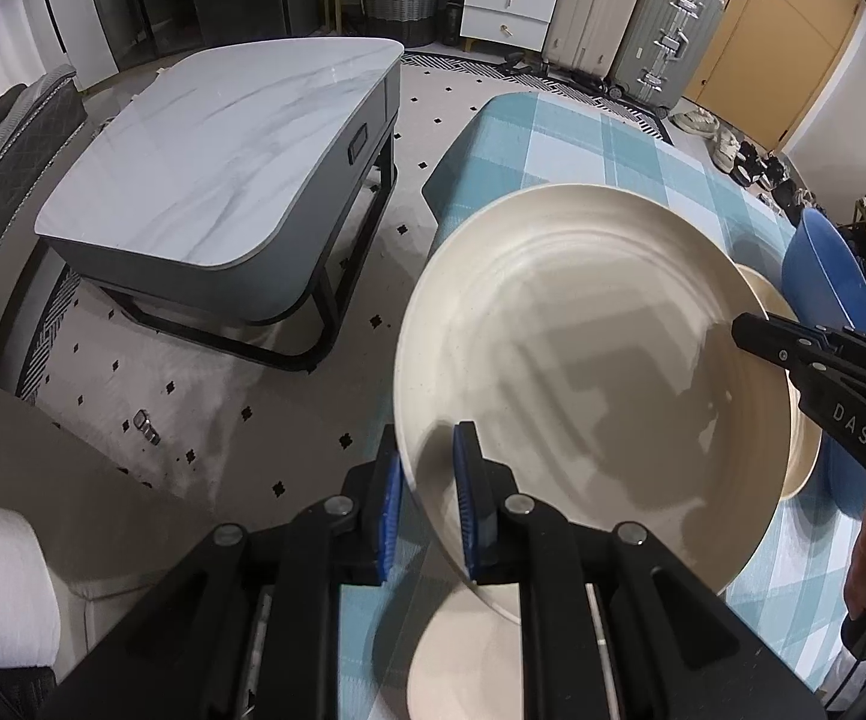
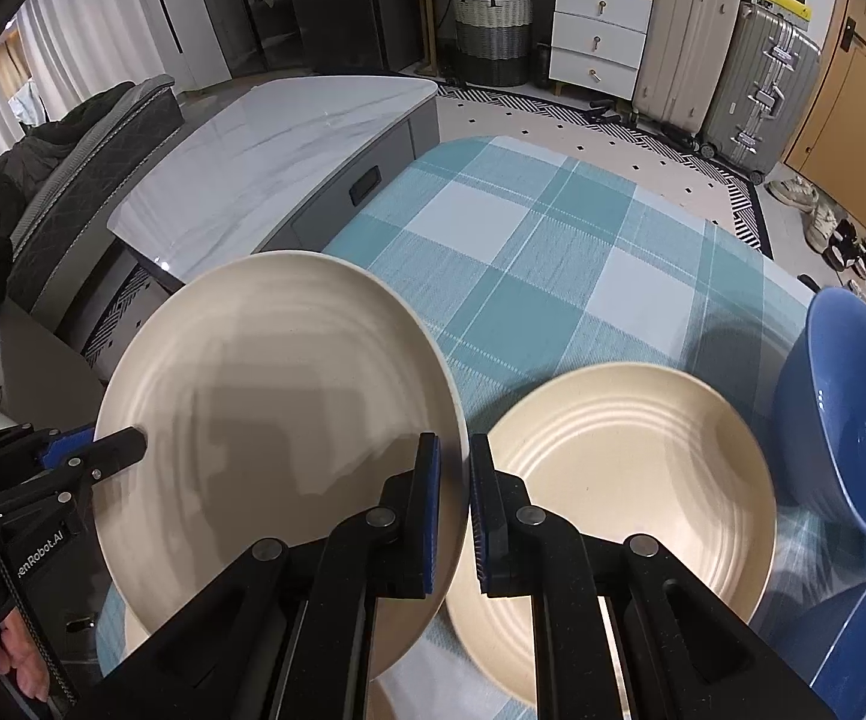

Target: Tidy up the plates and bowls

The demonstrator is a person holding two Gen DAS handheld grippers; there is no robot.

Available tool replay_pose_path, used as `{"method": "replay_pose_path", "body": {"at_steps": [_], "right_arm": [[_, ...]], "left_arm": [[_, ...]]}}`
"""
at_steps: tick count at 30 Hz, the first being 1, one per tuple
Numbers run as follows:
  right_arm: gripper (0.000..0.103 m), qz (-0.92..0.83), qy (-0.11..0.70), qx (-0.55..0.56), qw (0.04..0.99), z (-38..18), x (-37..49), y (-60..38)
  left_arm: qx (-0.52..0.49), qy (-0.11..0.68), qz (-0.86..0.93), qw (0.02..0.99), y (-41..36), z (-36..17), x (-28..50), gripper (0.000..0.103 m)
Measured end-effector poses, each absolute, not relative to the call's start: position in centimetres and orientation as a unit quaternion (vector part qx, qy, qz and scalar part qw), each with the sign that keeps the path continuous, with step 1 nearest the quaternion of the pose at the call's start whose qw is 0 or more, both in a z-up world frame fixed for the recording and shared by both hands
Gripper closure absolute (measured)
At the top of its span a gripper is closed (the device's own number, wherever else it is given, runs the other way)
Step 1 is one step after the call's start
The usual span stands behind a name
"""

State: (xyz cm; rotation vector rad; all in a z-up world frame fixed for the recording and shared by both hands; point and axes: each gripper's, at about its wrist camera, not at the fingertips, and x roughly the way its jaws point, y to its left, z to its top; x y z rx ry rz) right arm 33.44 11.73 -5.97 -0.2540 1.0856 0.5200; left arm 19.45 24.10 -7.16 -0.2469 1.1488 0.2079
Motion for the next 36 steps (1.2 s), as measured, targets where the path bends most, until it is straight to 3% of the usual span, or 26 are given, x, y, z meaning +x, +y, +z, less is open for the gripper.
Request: {"method": "replay_pose_path", "body": {"at_steps": [36], "right_arm": [[0.094, 0.252, 0.506, -0.105, 0.818, -9.1, 21.1, 8.5]], "left_arm": [[-0.106, 0.554, 0.108, 0.819, 21.5, -9.6, 9.3, 0.089]]}}
